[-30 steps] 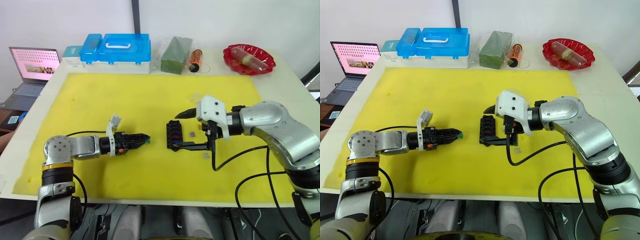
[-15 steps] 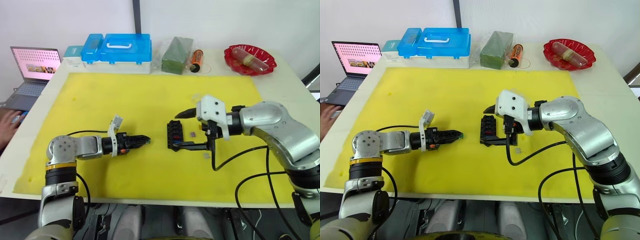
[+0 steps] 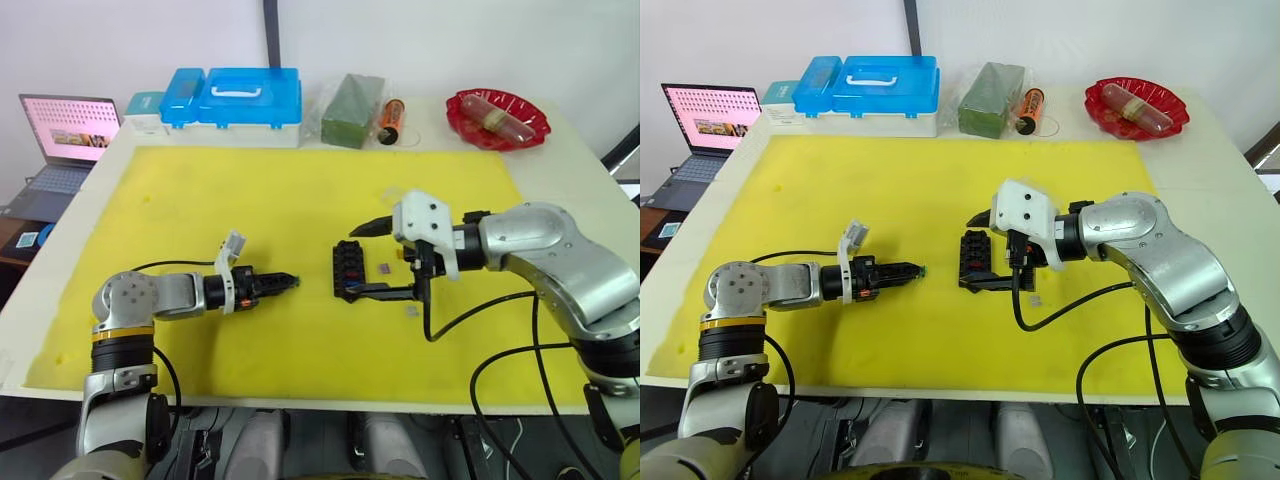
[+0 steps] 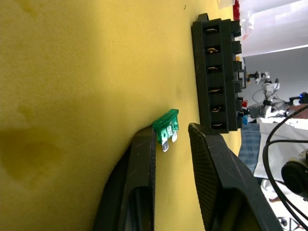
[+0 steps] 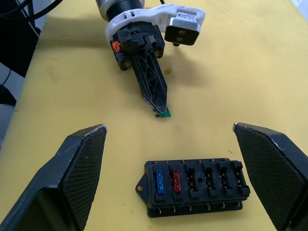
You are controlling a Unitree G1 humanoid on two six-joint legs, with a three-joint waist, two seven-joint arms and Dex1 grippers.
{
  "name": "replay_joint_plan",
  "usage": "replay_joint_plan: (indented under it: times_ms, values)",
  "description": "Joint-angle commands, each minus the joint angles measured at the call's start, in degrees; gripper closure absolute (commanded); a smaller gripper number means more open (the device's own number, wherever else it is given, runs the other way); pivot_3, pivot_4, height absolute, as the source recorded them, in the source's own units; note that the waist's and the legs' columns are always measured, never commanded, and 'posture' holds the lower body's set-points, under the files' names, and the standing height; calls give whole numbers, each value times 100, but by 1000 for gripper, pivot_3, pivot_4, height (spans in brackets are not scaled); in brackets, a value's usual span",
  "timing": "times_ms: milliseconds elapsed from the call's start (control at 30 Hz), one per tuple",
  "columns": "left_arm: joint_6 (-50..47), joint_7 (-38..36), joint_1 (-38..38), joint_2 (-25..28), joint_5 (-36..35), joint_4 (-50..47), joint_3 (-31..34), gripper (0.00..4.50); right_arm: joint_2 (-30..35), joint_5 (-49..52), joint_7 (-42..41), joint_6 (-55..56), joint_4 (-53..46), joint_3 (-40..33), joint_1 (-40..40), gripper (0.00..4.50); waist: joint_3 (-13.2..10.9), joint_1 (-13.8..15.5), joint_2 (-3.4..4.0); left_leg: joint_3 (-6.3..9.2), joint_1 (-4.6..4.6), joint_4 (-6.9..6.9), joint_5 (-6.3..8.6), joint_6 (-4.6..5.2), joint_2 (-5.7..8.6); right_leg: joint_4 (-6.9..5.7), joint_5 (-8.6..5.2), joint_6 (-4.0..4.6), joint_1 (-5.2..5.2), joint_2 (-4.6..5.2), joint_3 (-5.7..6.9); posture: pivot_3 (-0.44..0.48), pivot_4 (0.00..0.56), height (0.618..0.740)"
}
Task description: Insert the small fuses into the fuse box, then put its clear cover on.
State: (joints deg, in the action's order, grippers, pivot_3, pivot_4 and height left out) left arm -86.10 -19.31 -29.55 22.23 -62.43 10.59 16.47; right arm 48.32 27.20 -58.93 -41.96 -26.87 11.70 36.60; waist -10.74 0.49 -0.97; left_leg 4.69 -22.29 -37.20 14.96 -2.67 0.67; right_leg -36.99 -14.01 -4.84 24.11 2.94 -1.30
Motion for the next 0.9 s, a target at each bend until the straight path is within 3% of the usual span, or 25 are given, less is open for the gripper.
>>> replay_joint_plan:
  times_ms: [33,167,233,700,900]
  values:
    - [0,24,71,21,296,66,-62,3407,-21,7,-15,84,-101,-160,147,0,0,-1,0,0,0,0,0,0,0,0,0,0,0,0,0,0,150,740]
    - [38,-53,69,47,411,14,-103,3926,-18,4,-16,82,-108,-156,152,0,0,-6,0,0,0,1,0,0,-1,0,0,0,0,-1,0,0,150,740]
    - [29,-80,64,55,451,8,-99,4457,-21,8,-14,75,-116,-153,154,0,1,-15,2,0,1,1,0,0,-1,0,0,0,0,-1,0,0,150,740]
    - [248,-408,119,63,586,-331,-108,4457,-26,17,7,67,-149,-157,118,0,2,-29,4,0,4,5,0,0,-4,0,-1,1,-1,-5,0,0,150,740]
    - [1380,-1944,218,419,418,-1489,-314,4457,-97,409,207,-539,-127,-412,106,0,-3,-17,-4,1,-11,6,-6,-11,-11,2,-5,10,16,-6,1,0,150,740]
